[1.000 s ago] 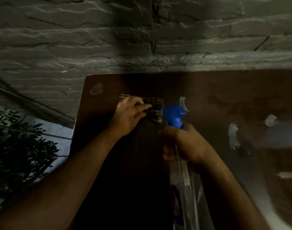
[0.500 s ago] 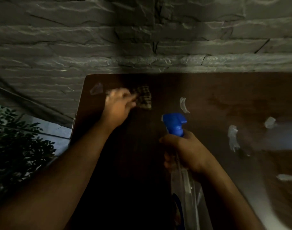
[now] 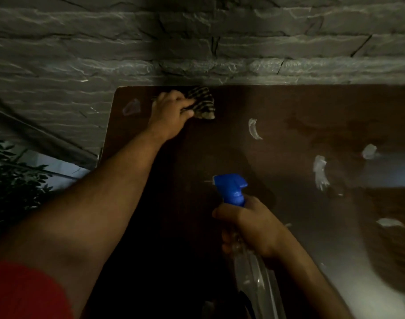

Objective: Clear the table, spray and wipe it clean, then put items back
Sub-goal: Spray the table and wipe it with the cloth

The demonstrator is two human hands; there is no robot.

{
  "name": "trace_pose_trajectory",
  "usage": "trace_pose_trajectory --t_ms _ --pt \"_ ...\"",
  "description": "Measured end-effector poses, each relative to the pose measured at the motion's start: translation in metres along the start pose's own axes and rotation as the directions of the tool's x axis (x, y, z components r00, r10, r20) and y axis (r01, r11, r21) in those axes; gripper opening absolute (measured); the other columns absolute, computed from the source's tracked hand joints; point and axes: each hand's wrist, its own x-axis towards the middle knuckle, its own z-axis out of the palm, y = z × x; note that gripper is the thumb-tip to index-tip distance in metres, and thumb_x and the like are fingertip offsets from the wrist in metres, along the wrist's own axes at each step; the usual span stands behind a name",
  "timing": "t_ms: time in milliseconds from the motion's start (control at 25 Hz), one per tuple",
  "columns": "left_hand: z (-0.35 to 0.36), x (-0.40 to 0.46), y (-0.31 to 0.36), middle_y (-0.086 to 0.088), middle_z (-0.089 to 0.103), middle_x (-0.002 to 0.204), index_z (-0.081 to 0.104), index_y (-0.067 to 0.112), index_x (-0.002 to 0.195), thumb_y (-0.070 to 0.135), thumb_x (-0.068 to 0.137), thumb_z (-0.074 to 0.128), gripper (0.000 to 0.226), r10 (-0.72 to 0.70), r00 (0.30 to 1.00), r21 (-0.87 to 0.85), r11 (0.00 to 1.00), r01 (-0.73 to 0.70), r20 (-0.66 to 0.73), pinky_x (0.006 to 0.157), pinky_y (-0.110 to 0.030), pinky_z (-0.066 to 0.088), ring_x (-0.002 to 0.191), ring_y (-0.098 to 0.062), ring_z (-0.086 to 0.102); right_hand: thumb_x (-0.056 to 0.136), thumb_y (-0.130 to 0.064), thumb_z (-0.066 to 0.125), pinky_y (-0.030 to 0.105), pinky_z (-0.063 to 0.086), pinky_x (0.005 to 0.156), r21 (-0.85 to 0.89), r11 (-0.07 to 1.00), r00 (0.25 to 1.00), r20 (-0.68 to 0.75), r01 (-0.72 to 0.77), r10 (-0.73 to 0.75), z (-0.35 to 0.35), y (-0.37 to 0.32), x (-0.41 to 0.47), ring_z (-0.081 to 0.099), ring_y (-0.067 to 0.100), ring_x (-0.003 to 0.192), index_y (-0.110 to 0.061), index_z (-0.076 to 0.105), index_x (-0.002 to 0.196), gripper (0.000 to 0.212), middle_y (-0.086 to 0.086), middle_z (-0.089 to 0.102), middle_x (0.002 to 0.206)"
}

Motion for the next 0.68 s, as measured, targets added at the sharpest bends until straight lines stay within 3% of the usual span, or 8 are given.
trace_pose_trajectory --t_ms 280,400,480,560,640,680 --pt "0.013 -0.041 0.036 0.0 0.049 0.127 0.057 0.029 0.13 0.032 0.093 0.057 0.038 -0.015 1.0 -0.075 0.997 0.013 -0.023 0.098 -0.035 0.027 0.12 -0.023 0.038 0.083 -0.005 0.063 0.03 0.044 0.045 0.02 0.999 0.998 -0.052 0.033 -0.032 0.006 0.018 -0.011 0.047 0.02 0.046 -0.004 0.053 0.089 0.012 0.008 0.05 0.055" --pt "0.026 -0.125 0.058 0.0 0.053 0.116 0.062 0.033 0.122 0.03 0.088 0.06 0.034 0.188 0.982 -0.152 0.971 -0.186 0.002 0.091 -0.04 0.034 0.111 -0.02 0.04 0.084 -0.002 0.06 0.027 0.042 0.041 0.024 0.991 0.985 -0.113 0.132 -0.128 -0.004 0.006 -0.018 0.047 0.021 0.046 0.0 0.055 0.095 0.012 0.013 0.05 0.059" --pt "0.028 -0.191 0.04 0.0 0.056 0.111 0.065 0.034 0.117 0.032 0.085 0.057 0.033 0.301 0.953 -0.16 0.942 -0.295 0.017 0.087 -0.039 0.036 0.107 -0.02 0.044 0.085 -0.004 0.059 0.029 0.045 0.043 0.003 0.984 0.982 -0.066 0.176 -0.176 -0.012 -0.001 -0.023 0.049 0.024 0.052 0.002 0.056 0.099 0.015 0.015 0.052 0.066" --pt "0.017 -0.181 0.014 -0.003 0.057 0.114 0.065 0.029 0.118 0.033 0.088 0.054 0.032 0.186 0.982 -0.123 0.975 -0.188 -0.027 0.088 -0.039 0.037 0.11 -0.025 0.048 0.085 -0.007 0.06 0.029 0.048 0.046 -0.031 0.982 0.982 -0.028 0.187 -0.188 -0.019 -0.002 -0.027 0.051 0.025 0.054 -0.003 0.055 0.095 0.012 0.014 0.054 0.066" --pt "0.007 -0.121 0.014 -0.005 0.052 0.127 0.061 0.026 0.125 0.033 0.093 0.054 0.034 -0.133 0.988 -0.044 0.991 0.13 -0.078 0.095 -0.041 0.034 0.118 -0.029 0.045 0.085 -0.01 0.062 0.029 0.051 0.049 -0.053 0.985 0.986 0.0 0.165 -0.165 -0.021 0.005 -0.029 0.053 0.024 0.056 -0.009 0.054 0.096 0.014 0.012 0.055 0.067" --pt "0.003 -0.097 0.029 -0.004 0.049 0.132 0.057 0.028 0.129 0.035 0.094 0.052 0.035 -0.211 0.976 -0.004 0.977 0.211 -0.06 0.098 -0.041 0.032 0.121 -0.028 0.042 0.084 -0.011 0.062 0.03 0.051 0.05 -0.063 0.984 0.986 0.01 0.167 -0.167 -0.022 0.008 -0.031 0.054 0.024 0.056 -0.009 0.054 0.096 0.015 0.012 0.056 0.068"
